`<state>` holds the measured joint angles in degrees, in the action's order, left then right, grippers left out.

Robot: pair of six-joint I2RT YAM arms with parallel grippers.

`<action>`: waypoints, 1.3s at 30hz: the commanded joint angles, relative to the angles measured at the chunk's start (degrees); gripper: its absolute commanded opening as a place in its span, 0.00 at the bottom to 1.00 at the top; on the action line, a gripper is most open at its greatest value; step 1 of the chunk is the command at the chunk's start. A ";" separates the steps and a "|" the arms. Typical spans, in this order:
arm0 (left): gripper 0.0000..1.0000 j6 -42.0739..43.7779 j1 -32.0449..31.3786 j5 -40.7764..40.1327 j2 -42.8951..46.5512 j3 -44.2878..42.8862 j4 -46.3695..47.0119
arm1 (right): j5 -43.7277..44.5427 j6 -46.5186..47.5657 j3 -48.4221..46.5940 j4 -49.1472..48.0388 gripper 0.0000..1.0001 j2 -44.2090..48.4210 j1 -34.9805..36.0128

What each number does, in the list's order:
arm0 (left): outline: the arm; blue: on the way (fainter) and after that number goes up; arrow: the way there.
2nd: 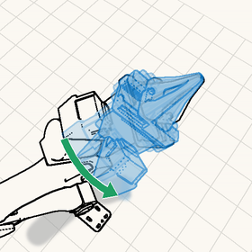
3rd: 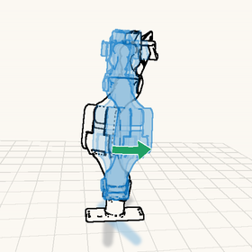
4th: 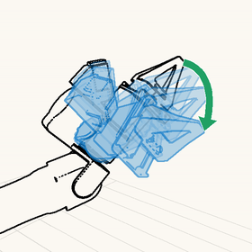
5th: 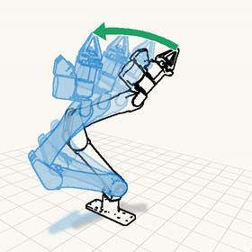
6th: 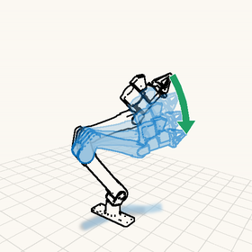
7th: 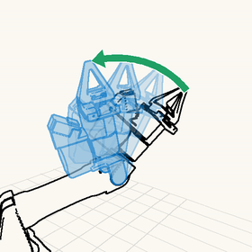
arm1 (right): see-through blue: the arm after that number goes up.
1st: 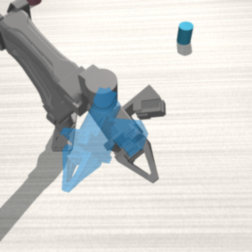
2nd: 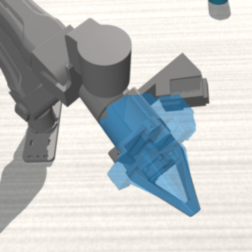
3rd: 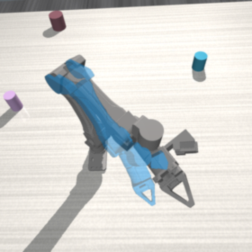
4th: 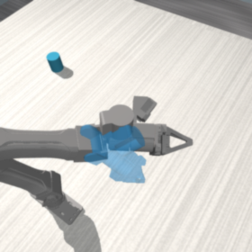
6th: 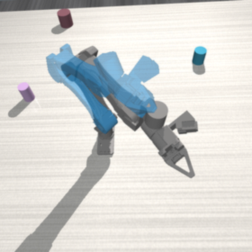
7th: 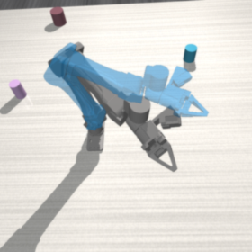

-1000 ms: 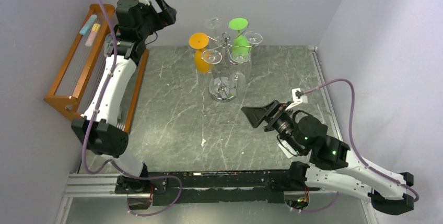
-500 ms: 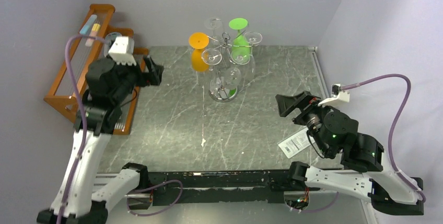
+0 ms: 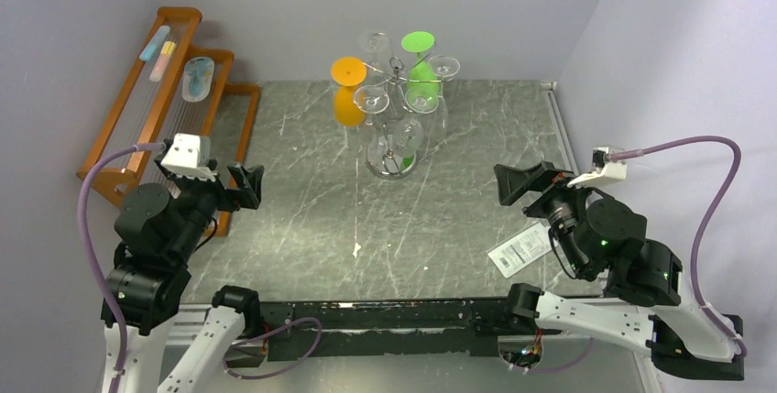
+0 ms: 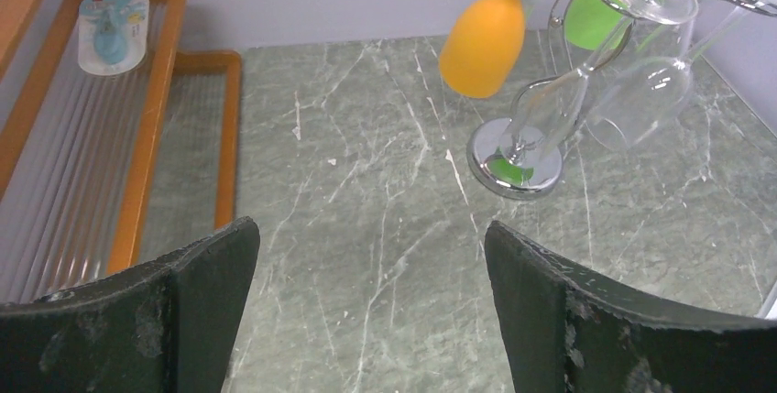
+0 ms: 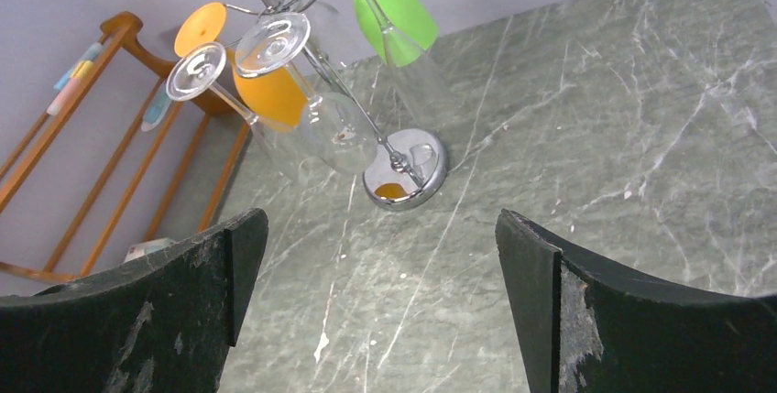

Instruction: Place the wine glass upside down on the wine glass rack

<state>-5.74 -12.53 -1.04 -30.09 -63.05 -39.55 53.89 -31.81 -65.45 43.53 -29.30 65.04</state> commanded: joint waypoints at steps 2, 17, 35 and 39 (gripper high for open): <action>0.97 0.77 -0.12 -1.84 -0.70 0.29 -3.01 | 1.52 0.58 -0.30 0.25 1.00 -0.74 0.12; 0.97 -0.06 -0.12 -1.34 -1.56 1.20 -1.61 | 0.38 0.71 1.77 -1.79 1.00 1.15 0.10; 0.96 -0.37 -0.10 -1.15 -1.82 1.70 -1.10 | -0.01 1.14 2.30 -2.22 1.00 1.00 0.09; 0.96 -0.33 -0.12 -1.20 -1.82 1.70 -1.14 | -0.01 1.14 2.67 -2.52 1.00 1.06 0.09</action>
<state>-5.82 -12.53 -1.54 -31.70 -61.73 -40.58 53.36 -31.14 -63.75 41.67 -28.71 65.06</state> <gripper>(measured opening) 0.965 0.997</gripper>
